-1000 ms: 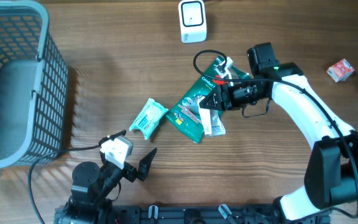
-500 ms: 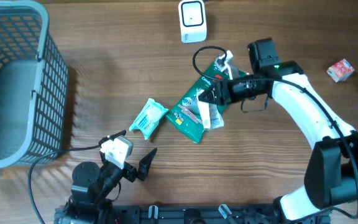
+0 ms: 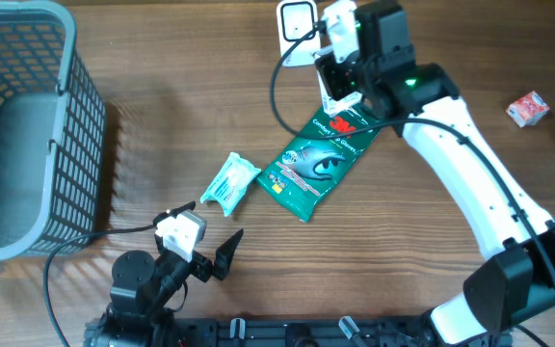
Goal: Scan the item barcode
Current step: 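Lift the white packet and carry it toward the scanner, then carry the white packet right and drop it near the jar, then reach the right gripper to the green 3M glove pack and grasp it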
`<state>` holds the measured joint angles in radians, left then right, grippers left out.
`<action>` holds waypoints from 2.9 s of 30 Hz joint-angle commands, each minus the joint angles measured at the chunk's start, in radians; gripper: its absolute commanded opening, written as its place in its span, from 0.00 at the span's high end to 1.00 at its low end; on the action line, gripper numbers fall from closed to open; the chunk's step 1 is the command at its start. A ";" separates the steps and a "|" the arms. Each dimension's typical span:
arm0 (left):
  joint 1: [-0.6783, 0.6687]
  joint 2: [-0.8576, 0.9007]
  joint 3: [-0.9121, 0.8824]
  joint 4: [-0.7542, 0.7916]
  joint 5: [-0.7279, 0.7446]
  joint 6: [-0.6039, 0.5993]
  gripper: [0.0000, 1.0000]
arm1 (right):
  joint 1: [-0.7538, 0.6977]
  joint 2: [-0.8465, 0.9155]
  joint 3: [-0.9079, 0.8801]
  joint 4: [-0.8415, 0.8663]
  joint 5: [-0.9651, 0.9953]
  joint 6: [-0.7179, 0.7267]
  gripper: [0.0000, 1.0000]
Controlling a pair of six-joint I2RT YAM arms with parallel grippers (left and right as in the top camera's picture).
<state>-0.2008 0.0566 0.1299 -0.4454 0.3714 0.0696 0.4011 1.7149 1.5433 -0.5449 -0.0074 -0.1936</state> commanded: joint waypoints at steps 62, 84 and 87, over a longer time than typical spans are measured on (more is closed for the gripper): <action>0.004 -0.009 0.001 -0.004 0.001 0.002 0.00 | -0.586 0.438 0.372 -0.342 0.383 0.237 0.55; 0.004 -0.009 0.001 -0.004 0.001 0.002 0.00 | -0.587 0.258 0.380 -0.777 -0.554 0.581 0.00; 0.004 -0.009 0.001 -0.004 0.001 0.002 0.00 | -0.442 0.265 0.310 -0.770 -0.408 0.727 0.00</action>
<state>-0.2008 0.0540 0.1299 -0.4454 0.3717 0.0700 -0.1642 1.9633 1.9282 -1.3102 -0.4297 0.3489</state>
